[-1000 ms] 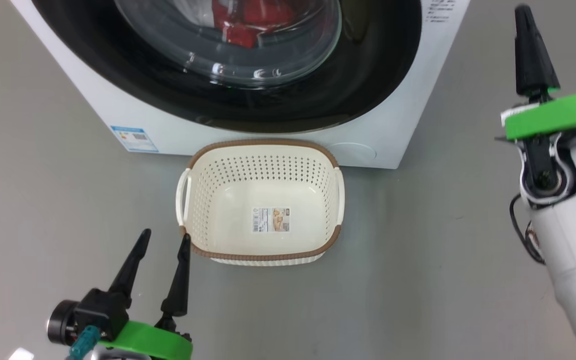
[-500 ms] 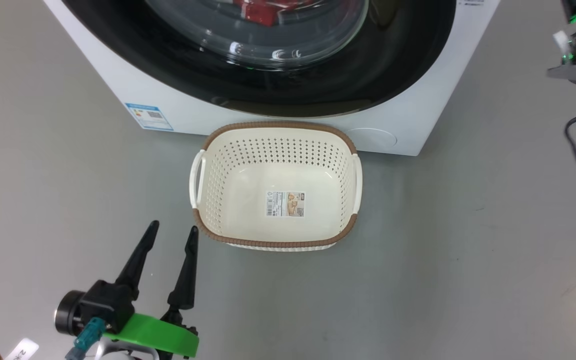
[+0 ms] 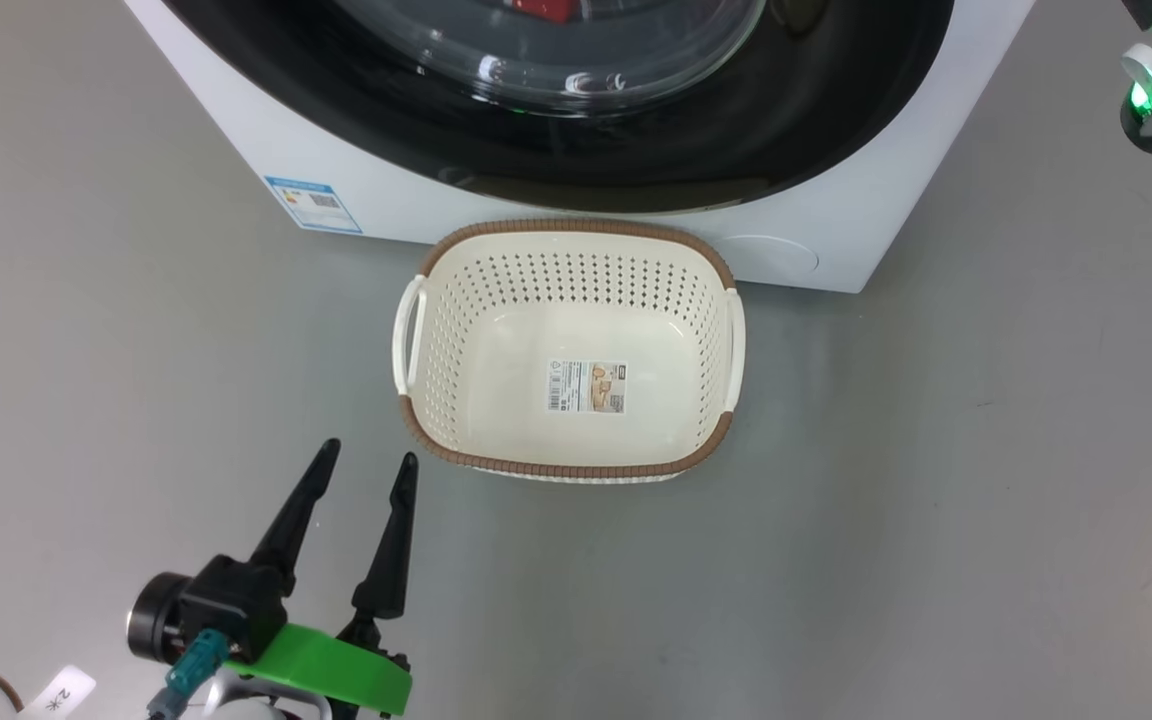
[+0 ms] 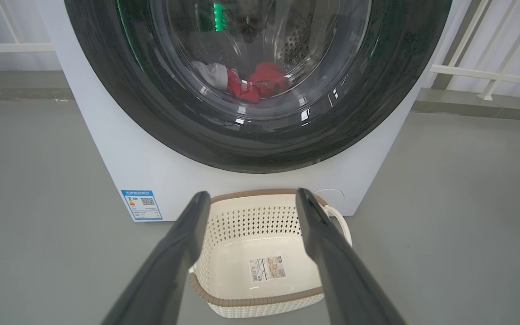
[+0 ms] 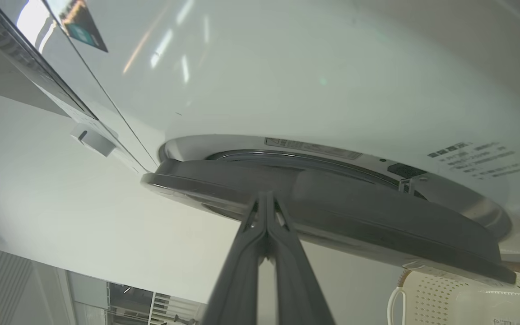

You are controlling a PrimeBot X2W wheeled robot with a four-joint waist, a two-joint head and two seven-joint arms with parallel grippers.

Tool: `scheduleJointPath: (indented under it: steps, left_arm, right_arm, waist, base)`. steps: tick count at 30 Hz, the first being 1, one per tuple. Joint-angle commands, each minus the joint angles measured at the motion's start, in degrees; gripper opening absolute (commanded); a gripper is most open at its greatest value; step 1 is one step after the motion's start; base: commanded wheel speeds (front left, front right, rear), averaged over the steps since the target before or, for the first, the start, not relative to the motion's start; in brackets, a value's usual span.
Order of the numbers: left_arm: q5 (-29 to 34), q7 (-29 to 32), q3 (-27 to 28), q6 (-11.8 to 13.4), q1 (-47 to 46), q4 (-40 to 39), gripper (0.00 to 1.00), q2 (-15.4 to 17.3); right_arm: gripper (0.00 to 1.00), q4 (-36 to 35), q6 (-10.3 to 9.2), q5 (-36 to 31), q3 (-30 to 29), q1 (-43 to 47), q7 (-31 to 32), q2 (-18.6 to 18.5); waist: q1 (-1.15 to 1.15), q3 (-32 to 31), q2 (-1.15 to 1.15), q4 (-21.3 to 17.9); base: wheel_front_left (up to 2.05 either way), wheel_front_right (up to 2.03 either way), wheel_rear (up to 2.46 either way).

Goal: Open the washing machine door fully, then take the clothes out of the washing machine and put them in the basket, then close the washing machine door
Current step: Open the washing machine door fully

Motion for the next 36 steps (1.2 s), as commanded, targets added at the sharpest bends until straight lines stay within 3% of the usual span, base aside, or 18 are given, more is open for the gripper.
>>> scheduleJointPath:
  steps: [1,20,36]
  left_arm:
    - [-0.52,-0.69,1.51,-0.16,-1.77,-1.19,1.00,1.21]
    - [-1.52,-0.69,0.39,-0.16,-4.65,-2.09,1.00,0.64]
    - [-1.77,-0.69,0.93,-0.16,-5.44,-2.00,1.00,-0.20]
  right_arm:
    - [0.00,-0.12,0.09,0.74,0.35,-1.85,1.07,0.79]
    - [0.00,6.62,0.09,-1.91,3.00,-11.93,5.21,2.46]
    - [0.00,6.24,0.09,-5.46,5.30,-11.62,5.30,3.10]
  waist:
    - [0.00,0.74,0.00,0.23]
    - [0.00,5.75,0.00,2.13]
    - [0.00,5.93,0.00,3.46]
  base:
    - [0.00,0.00,0.00]
    - [0.00,0.00,0.00]
    - [0.00,0.00,0.00]
